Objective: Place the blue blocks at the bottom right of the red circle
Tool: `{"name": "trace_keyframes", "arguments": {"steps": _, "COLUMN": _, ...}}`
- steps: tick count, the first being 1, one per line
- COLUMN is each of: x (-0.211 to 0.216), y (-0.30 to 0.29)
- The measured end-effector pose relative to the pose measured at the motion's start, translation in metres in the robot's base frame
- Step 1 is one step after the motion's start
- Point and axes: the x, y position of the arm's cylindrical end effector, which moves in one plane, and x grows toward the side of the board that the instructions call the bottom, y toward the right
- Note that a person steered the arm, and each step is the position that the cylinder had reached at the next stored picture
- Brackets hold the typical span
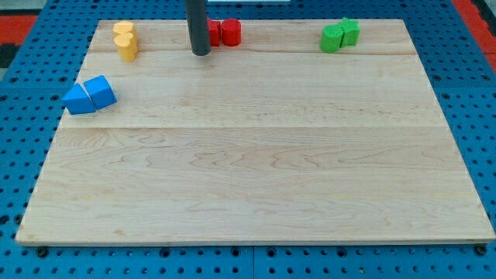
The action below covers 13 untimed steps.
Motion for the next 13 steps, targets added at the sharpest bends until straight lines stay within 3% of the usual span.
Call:
{"name": "trace_keyframes", "arguments": {"steps": 2, "x": 0.000, "y": -0.098}}
{"name": "trace_keyframes", "arguments": {"steps": 3, "x": -0.047, "y": -0.100}}
{"name": "trace_keyframes", "arguments": {"steps": 4, "x": -0.082, "y": -0.096}}
{"name": "trace_keyframes", "arguments": {"steps": 7, "x": -0.059, "y": -0.058}}
{"name": "trace_keyframes", "arguments": {"steps": 9, "x": -0.082, "y": -0.034}}
{"name": "trace_keyframes", "arguments": {"steps": 13, "x": -0.013, "y": 0.044}}
